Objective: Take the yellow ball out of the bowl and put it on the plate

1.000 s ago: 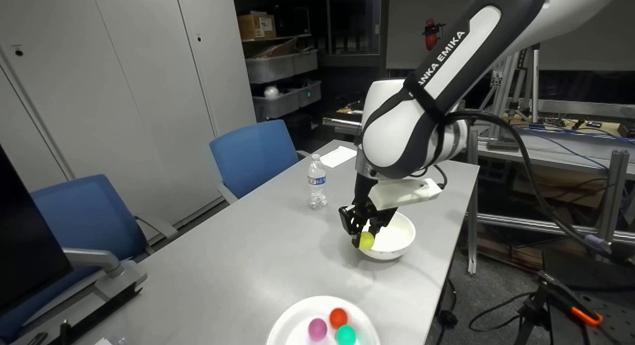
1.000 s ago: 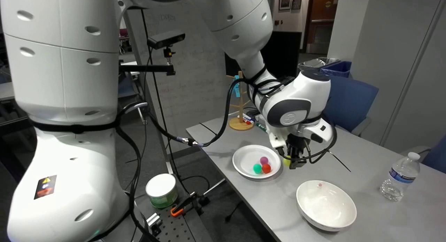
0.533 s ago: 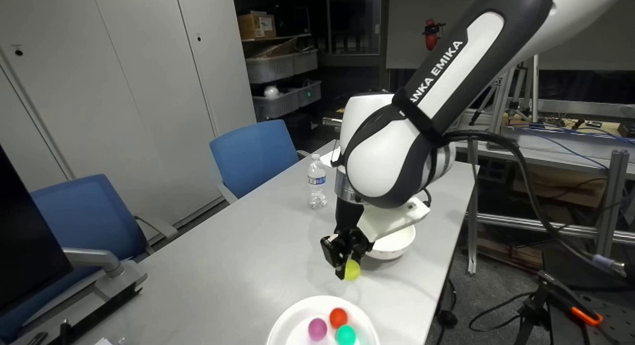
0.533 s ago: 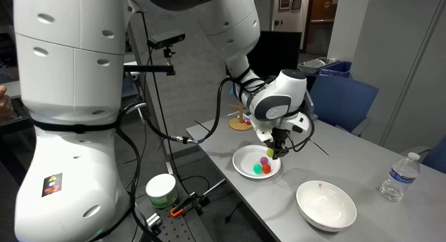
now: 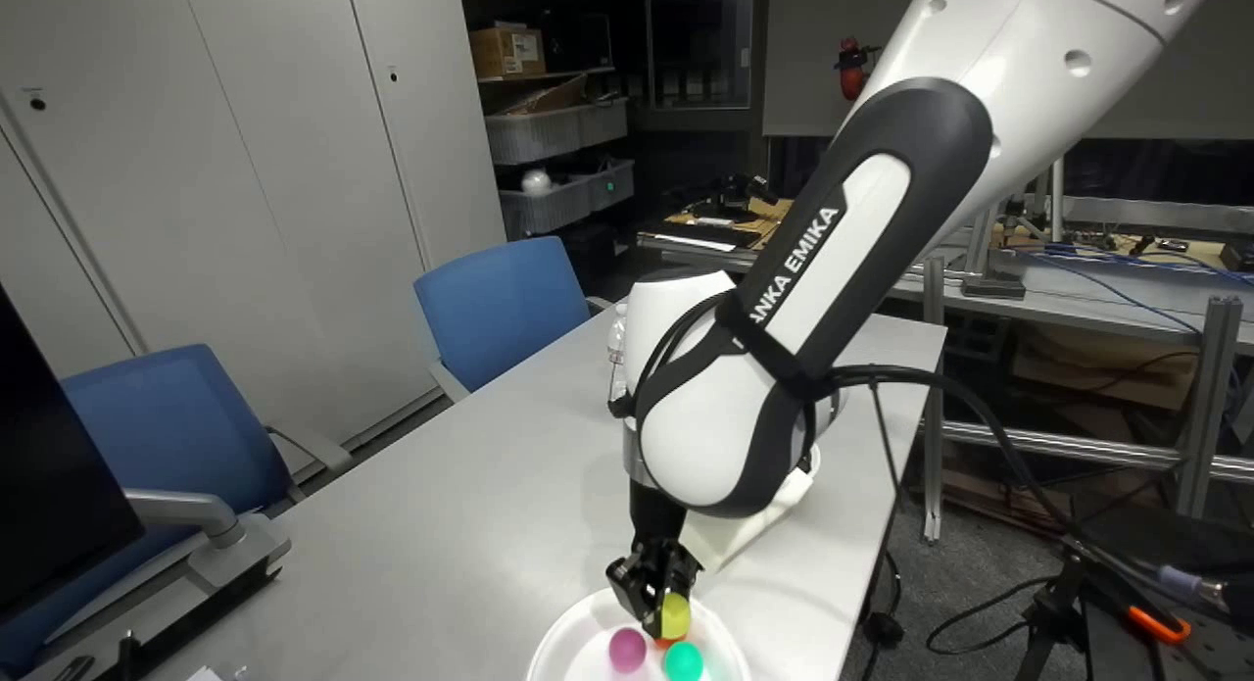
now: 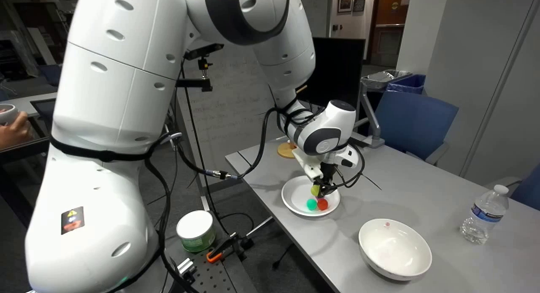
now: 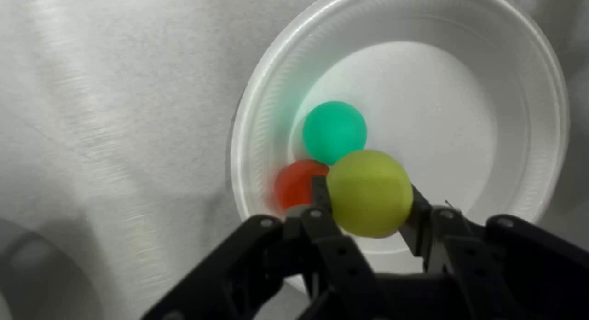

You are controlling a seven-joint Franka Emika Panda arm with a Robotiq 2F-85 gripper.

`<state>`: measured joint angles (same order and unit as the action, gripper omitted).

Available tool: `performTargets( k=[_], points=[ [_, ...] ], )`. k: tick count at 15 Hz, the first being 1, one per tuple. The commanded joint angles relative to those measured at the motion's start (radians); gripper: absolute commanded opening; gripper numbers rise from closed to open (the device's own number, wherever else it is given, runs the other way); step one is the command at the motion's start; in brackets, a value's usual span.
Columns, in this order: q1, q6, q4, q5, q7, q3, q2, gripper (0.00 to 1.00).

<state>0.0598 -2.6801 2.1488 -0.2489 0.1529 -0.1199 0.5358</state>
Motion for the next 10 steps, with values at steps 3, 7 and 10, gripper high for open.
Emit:
performTargets(
  k=[3, 7, 10],
  points=[
    [0.03, 0.005, -0.112, 0.06, -0.015, 0.014, 0.103, 0.13],
    [0.028, 0.014, -0.131, 0.082, -0.016, 0.014, 0.117, 0.66],
    [0.026, 0.014, -0.119, 0.088, -0.015, 0.018, 0.105, 0.87]
  ],
)
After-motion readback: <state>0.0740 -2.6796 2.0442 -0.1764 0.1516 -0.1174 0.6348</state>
